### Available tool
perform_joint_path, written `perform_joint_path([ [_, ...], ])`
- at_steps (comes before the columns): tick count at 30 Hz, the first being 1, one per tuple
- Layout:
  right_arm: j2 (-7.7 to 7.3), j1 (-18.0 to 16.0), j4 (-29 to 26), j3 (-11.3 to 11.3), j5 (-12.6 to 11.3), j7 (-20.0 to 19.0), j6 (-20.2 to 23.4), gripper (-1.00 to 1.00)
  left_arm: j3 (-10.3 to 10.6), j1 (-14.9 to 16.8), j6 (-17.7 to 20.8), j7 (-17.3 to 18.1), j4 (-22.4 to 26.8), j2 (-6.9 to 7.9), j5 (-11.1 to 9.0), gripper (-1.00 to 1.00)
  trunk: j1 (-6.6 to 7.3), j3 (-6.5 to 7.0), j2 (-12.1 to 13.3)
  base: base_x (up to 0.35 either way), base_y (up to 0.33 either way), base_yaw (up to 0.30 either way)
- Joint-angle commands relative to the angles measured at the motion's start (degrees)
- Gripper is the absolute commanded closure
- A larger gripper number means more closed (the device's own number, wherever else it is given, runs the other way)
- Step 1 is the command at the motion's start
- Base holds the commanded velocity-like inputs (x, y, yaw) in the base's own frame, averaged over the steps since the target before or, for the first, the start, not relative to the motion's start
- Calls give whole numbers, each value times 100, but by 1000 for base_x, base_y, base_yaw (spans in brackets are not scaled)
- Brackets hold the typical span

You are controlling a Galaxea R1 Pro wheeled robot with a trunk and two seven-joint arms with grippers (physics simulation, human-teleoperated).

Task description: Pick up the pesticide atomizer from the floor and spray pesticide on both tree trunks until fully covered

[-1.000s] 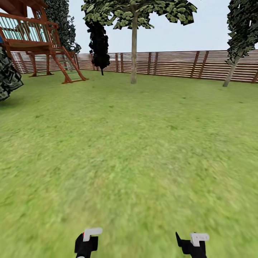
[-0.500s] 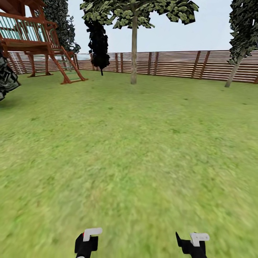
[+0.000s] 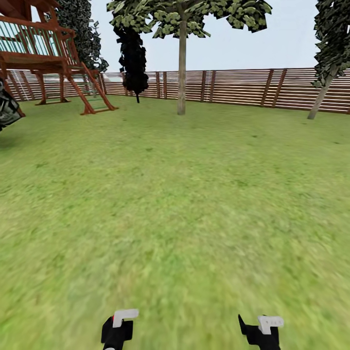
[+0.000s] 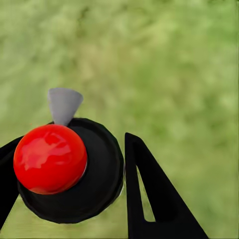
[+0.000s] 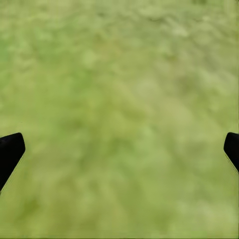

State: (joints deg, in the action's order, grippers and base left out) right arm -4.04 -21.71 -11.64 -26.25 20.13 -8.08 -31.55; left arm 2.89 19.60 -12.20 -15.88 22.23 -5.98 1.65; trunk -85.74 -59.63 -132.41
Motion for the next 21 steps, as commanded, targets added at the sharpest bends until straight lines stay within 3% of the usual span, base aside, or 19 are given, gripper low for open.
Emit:
perform_joint_path([
  [1,0,0,0,-2,0,0,0,-100,1,0,0,-2,1,0,2,100,0,0,0,339,0,0],
  [21,0,0,-5,0,0,-1,0,-100,1,0,-1,1,1,0,2,100,0,0,0,339,0,0],
])
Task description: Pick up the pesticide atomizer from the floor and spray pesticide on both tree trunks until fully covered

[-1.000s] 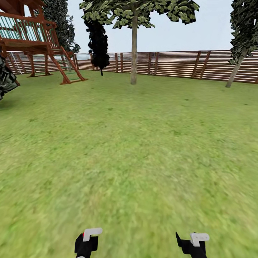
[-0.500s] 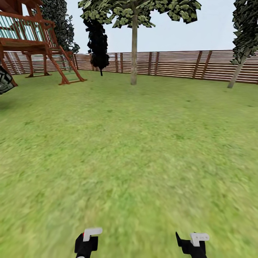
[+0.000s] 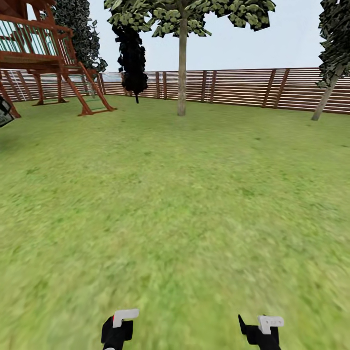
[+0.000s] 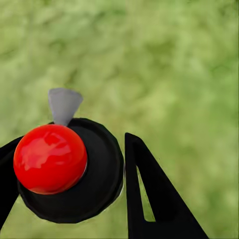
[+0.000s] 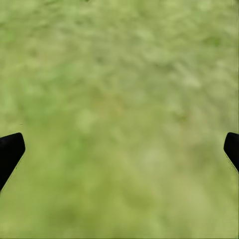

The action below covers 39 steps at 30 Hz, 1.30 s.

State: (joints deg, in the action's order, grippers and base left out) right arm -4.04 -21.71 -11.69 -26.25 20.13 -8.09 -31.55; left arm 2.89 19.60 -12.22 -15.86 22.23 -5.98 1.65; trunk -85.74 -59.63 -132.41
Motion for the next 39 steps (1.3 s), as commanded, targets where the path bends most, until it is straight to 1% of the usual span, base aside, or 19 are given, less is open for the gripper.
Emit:
perform_joint_path([
  [1,0,0,0,2,0,0,0,-100,1,0,0,-3,0,0,2,100,0,0,0,339,0,0],
  [39,0,0,0,1,0,0,0,-100,1,0,1,-3,0,0,2,100,0,0,0,339,0,0],
])
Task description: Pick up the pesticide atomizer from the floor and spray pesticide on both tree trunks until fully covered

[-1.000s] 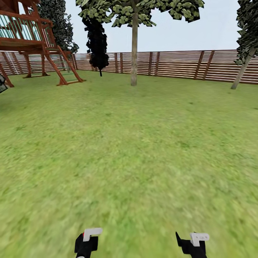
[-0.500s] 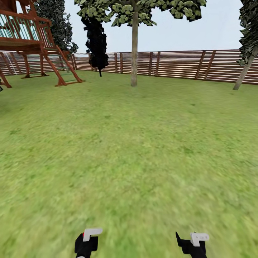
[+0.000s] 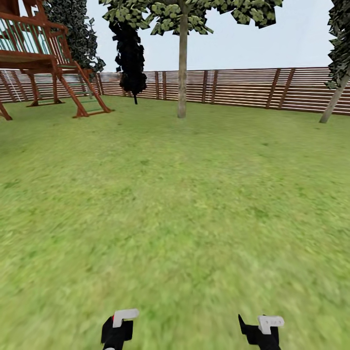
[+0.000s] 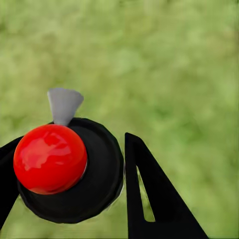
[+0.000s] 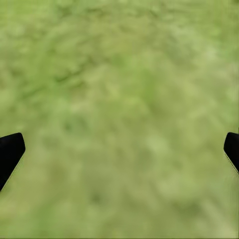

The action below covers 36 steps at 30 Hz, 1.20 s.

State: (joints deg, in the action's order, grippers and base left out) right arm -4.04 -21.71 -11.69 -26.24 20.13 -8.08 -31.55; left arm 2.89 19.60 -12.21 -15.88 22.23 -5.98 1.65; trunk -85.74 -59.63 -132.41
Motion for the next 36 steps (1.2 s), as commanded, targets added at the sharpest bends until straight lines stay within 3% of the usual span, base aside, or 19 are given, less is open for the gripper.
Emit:
perform_joint_path([
  [1,0,0,0,2,0,0,0,-100,1,0,0,0,0,0,2,100,0,0,0,339,0,0],
  [36,0,0,0,1,0,0,0,-100,1,0,6,1,0,0,2,100,0,0,0,339,0,0],
])
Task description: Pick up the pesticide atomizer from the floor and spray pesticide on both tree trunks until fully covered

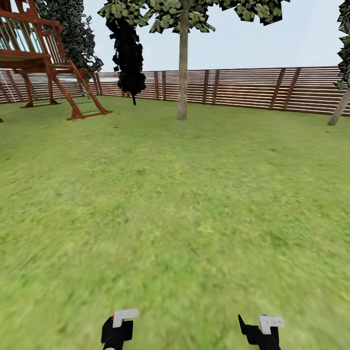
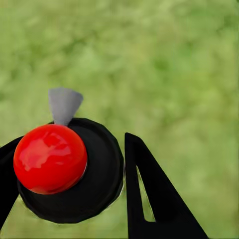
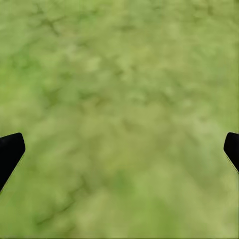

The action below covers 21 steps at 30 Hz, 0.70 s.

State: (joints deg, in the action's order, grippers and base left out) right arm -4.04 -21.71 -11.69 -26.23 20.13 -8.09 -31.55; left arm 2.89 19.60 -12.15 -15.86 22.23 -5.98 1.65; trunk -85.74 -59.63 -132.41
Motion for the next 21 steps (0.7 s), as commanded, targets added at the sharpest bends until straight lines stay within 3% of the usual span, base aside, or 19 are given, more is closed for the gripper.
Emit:
perform_joint_path([
  [1,0,0,0,-3,0,0,0,-100,1,0,-1,-1,0,0,2,100,0,0,0,339,0,0],
  [21,0,0,0,-4,0,0,0,-100,1,0,-5,-3,0,0,2,100,0,0,0,339,0,0],
])
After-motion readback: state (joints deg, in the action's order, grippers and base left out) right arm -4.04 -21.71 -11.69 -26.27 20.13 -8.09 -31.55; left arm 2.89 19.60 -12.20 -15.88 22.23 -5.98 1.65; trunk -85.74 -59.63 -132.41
